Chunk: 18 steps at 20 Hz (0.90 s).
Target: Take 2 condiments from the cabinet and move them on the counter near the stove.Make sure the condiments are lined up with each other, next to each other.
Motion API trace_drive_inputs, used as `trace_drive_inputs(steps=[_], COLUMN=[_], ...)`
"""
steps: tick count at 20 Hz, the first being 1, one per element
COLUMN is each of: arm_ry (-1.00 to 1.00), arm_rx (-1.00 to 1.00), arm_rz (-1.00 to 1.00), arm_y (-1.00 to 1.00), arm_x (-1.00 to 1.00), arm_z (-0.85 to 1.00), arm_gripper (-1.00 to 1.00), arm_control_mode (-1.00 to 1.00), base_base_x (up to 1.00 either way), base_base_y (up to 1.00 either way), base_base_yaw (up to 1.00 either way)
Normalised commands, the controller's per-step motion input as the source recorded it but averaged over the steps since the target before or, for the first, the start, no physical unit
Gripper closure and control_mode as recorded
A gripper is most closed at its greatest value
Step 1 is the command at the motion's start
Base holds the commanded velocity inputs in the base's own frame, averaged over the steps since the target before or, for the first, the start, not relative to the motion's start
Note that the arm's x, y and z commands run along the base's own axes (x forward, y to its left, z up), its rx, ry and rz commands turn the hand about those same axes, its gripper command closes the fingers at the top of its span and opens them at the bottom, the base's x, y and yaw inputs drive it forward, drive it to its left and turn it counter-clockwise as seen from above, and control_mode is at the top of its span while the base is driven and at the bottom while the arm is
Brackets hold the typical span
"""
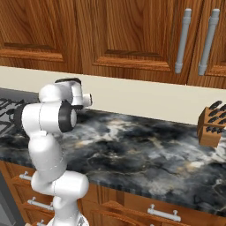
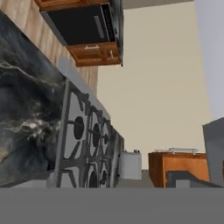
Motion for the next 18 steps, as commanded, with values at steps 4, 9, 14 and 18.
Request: trace_drive_inputs(steps=[4, 9, 14, 18], arm_ry=[-0.15, -0.17, -0.36, -0.53], arm_rx=[0.00, 0.00, -0.01, -0.04], arm_rz=[-0.06, -0.03, 0.00, 0.00], arm_y=[-0.49, -0.42, -0.32, -0.09], arm_x=[-1.00, -1.00, -1.00, -1.00], arm_z=[0.19, 0.07, 0.38, 0.41], arm_gripper=[-1.00, -1.00, -1.00, -1.00], arm_control_mode=[-1.00, -1.00, -1.00, -1.00], base_base_x=[0.00, 0.00, 0.00, 0.00], base_base_y=[0.00, 0.00, 0.00, 0.00], base_base_yaw=[0.00, 0.00, 0.00, 0.00])
